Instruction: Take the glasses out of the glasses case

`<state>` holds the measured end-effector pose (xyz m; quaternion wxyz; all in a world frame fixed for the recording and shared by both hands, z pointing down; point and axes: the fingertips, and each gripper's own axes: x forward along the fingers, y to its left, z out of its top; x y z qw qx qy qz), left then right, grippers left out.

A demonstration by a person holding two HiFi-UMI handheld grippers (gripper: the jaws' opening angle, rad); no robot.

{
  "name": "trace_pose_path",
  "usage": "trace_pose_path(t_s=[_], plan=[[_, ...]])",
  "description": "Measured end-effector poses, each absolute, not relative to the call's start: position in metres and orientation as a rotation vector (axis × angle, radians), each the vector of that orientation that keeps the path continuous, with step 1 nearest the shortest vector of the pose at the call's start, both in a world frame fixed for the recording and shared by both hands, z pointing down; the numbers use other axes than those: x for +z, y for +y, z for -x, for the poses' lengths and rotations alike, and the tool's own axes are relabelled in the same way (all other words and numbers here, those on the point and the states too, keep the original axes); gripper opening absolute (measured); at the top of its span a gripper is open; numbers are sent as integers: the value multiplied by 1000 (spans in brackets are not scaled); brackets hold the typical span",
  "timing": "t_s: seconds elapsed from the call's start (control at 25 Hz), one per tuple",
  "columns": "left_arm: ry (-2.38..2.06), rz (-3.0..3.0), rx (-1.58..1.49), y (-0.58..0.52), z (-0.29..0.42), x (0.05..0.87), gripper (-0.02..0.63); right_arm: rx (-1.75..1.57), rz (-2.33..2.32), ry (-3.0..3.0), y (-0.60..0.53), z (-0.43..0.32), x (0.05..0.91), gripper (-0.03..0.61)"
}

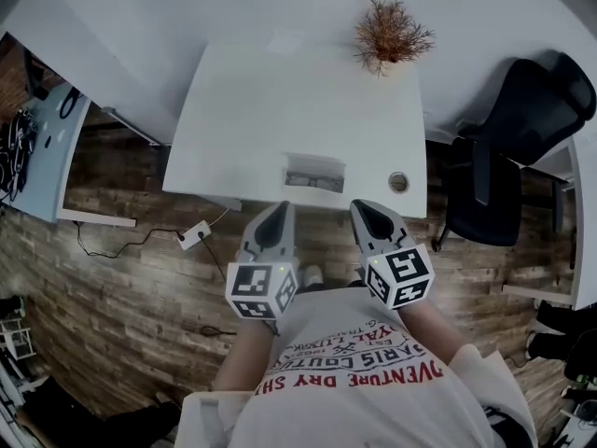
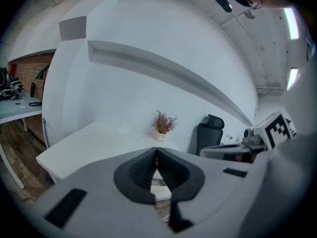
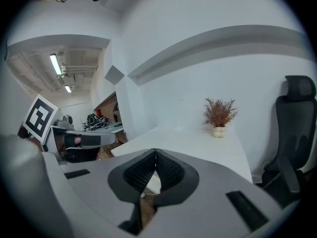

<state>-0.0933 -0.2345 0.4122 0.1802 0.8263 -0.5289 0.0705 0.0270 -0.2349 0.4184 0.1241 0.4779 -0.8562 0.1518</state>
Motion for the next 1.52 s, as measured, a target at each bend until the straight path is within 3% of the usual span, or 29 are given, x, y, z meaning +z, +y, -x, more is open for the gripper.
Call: trace_pose_path(t_s=[1.0,1.12,1.52], plan=[[-1559,-1963,381,-300,119,520,-3,452,-606,-2261,-326,47,563,15],[-1551,-1945,397,-303,116,530,-3,431,-523,-2218,-327,51,580,105],[-1574,-1878,384,-308,124,547,-3,337,-378,-2125,-337,63,615,106]])
